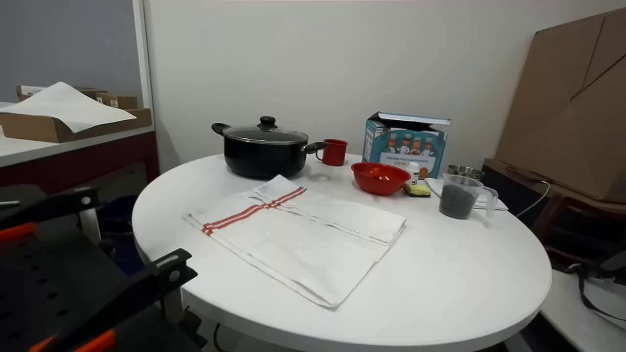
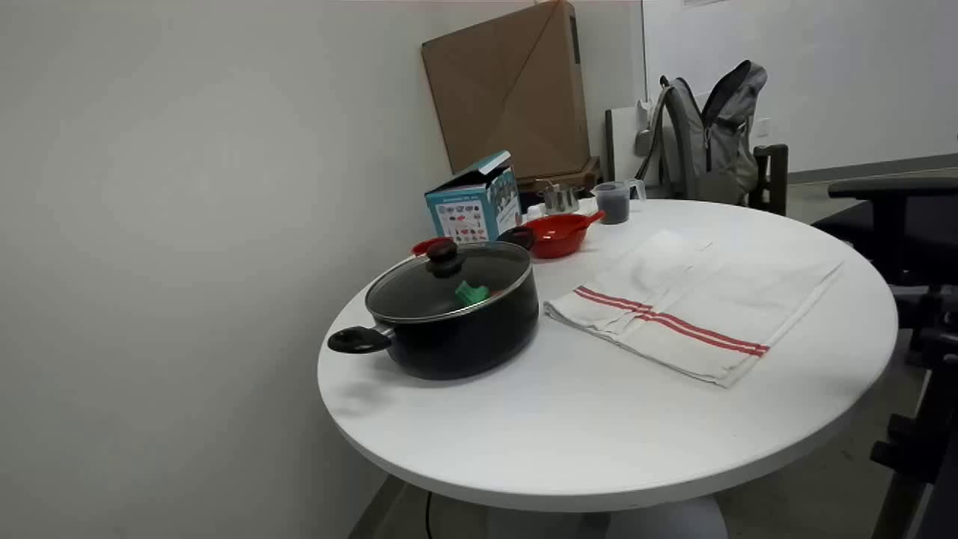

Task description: Fold the towel on the table

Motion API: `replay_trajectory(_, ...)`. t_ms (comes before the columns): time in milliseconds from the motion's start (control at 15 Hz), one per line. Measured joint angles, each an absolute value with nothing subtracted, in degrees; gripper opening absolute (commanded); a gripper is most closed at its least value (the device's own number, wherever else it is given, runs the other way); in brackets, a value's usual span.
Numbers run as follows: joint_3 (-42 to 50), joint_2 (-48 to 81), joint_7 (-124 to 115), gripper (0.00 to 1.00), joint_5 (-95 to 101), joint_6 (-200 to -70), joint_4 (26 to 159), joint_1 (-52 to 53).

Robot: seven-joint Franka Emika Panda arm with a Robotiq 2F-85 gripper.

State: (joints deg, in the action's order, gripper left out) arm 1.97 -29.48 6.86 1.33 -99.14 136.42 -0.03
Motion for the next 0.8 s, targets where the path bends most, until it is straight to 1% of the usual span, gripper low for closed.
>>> replay_trajectory(400, 2.0, -29.4, 6.9, 1.0, 1.4, -99.7, 136.7, 0.0)
replay_trajectory(800, 4.6, -26.9, 8.9, 1.0, 1.7, -109.1, 141.2, -0.9)
